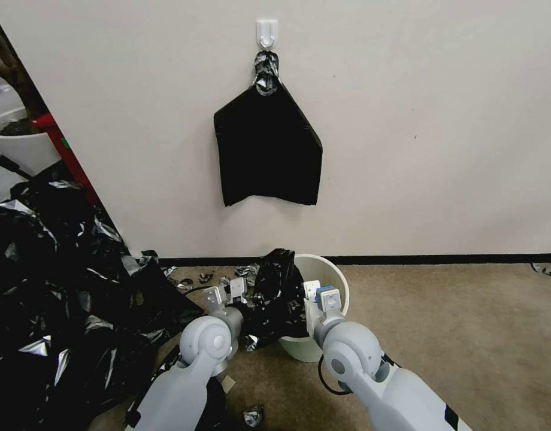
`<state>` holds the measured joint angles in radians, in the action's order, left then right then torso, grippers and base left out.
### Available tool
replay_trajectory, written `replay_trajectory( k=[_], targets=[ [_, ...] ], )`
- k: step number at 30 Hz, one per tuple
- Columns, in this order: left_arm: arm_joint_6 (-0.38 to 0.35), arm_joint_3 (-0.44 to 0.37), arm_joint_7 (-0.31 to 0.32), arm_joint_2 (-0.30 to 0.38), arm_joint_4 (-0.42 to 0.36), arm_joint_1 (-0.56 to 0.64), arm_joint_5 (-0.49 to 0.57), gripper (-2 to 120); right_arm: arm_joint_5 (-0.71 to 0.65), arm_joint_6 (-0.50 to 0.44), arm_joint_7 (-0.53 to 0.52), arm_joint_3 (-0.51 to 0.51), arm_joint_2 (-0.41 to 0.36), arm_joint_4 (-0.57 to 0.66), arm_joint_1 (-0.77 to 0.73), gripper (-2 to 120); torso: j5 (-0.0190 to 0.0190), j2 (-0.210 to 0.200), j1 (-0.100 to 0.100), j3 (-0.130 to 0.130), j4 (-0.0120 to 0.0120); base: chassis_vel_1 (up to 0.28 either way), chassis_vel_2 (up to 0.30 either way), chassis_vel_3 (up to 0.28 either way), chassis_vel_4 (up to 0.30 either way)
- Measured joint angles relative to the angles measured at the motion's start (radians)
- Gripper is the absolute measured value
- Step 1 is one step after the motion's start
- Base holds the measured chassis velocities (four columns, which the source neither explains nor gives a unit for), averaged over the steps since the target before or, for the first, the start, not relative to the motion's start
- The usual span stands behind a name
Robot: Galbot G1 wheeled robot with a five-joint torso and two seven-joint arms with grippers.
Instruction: Place a trash bag onto the trash bin.
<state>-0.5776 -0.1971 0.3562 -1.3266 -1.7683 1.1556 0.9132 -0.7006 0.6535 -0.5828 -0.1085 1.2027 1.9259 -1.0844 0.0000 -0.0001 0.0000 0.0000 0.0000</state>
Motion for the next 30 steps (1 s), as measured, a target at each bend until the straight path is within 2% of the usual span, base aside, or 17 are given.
replay_trajectory(
  k=[3, 5, 13, 16, 21, 30],
  targets=[
    [0.004, 0.0, 0.0, -0.001, 0.005, -0.001, -0.002, 4, 0.007, -0.012, -0.003, 0.006, -0.002, 0.003, -0.009, 3, 0.0, 0.0, 0.0, 0.0, 0.0, 0.0, 0.0, 0.0, 0.0],
    [0.005, 0.0, 0.0, -0.001, 0.007, -0.001, -0.002, 4, 0.008, -0.014, -0.004, 0.009, -0.003, 0.004, -0.012, 0, 0.0, 0.0, 0.0, 0.0, 0.0, 0.0, 0.0, 0.0, 0.0],
    [0.008, 0.0, 0.0, -0.003, 0.018, -0.003, -0.009, 4, 0.017, -0.068, -0.009, 0.029, -0.006, 0.012, -0.027, 0, 0.0, 0.0, 0.0, 0.0, 0.0, 0.0, 0.0, 0.0, 0.0],
    [0.02, -0.001, -0.02, -0.002, 0.029, -0.001, -0.03, 4, 0.012, -0.158, -0.002, 0.044, -0.006, 0.025, -0.036, 0, 0.0001, 0.0, 0.0, 0.0, 0.0001, 0.0, 0.0, 0.0, 0.0],
    [0.021, -0.007, -0.031, -0.002, 0.029, 0.003, -0.025, 4, 0.01, -0.178, 0.0, 0.051, -0.007, 0.026, -0.039, 0, 0.0001, 0.0, 0.0, 0.0, 0.0, 0.0, 0.0, 0.0, 0.0],
    [0.033, -0.056, -0.064, 0.011, -0.017, 0.013, 0.006, 3, 0.036, -0.252, 0.067, 0.083, -0.017, 0.042, -0.046, 0, 0.0, 0.0, 0.0, 0.0, 0.0, 0.0, 0.0, 0.0, 0.0]
  ],
)
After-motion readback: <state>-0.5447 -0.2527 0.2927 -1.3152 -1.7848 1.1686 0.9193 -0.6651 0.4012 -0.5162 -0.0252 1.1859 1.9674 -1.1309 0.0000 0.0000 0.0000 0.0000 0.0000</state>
